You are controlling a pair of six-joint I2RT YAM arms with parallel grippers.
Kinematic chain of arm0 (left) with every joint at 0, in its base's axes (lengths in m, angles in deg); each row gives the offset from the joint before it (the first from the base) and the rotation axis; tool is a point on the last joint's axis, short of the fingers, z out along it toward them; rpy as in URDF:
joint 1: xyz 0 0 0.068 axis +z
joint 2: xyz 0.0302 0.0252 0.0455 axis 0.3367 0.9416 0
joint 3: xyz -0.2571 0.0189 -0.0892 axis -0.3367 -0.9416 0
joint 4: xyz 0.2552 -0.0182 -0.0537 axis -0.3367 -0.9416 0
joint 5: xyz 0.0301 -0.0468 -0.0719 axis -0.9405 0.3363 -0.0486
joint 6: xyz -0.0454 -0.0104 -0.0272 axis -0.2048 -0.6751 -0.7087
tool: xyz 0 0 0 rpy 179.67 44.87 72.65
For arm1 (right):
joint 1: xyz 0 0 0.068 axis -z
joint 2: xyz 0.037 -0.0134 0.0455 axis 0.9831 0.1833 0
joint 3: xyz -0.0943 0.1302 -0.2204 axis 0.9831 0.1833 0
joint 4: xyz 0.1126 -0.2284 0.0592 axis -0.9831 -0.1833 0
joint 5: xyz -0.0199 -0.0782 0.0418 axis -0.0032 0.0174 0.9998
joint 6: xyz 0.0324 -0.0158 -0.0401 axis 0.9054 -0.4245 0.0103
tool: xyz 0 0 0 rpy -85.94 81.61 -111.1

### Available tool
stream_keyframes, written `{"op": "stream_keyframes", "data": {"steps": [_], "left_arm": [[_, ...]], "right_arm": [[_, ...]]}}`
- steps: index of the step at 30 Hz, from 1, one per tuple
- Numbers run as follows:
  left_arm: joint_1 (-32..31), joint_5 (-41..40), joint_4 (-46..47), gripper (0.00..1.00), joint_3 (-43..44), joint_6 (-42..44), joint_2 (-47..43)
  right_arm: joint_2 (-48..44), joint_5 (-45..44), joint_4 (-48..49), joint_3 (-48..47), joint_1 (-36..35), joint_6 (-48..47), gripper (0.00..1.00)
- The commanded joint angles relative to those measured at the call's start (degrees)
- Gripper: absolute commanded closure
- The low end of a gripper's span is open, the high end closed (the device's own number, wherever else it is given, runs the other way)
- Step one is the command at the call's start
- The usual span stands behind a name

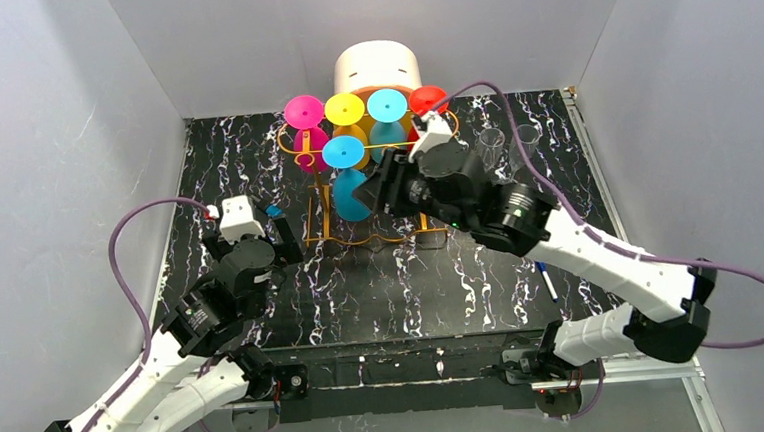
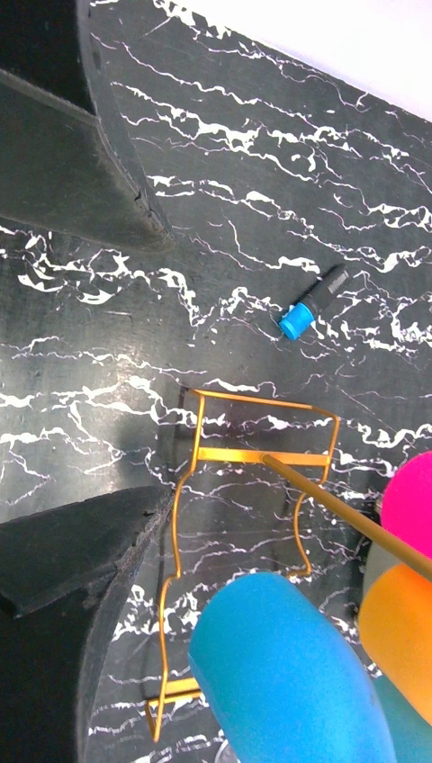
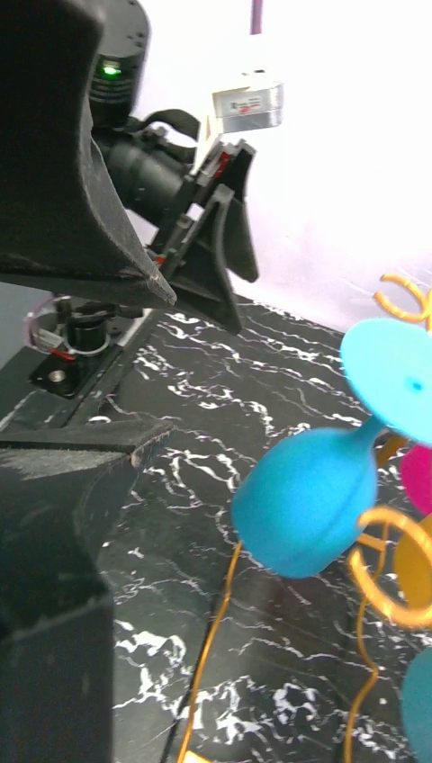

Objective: Take the wine glass off the wine glass rack
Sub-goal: Pick up the wine glass from the wine rack.

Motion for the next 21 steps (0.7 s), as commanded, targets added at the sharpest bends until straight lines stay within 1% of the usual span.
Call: {"op": "stream_keyframes", "data": {"steps": [1,5,7,12,15,21], "left_arm": [[0.1,-1.8,0.5,0.02,2.6,-2.3,0.3],[0.1,-0.9,-0.2,0.02,2.5,-2.1,-0.2],[0.1,-0.5,-0.2,0.02,2.4,-2.3,-0.7],[0.0,-0.4,0.1,0.02,2.7,-3.3,-2.4],[0.1,-0.2,0.0,0.02,2.8,-3.1,-3.5],[0.1,-0.2,-0.1,0.02,2.4,-2.8,-5.0]], "right_arm": [[4.9,-11.9,2.0,-7.5,-1.4,-2.0,0.41],[9.0,-13.3,1.4,-13.6,-1.4,-3.5,0.40],[11.1,-14.3,0.3,-15.4,-1.4,-4.1,0.41],[15.6,-16.1,-2.1,-18.9,-1.3,-2.1,0.43],[16.5,-18.8,-2.8,-20.1,-1.3,-1.2,0.45],[16.5,-19.1,-2.9,-20.8,-1.3,-1.6,0.46]]}}
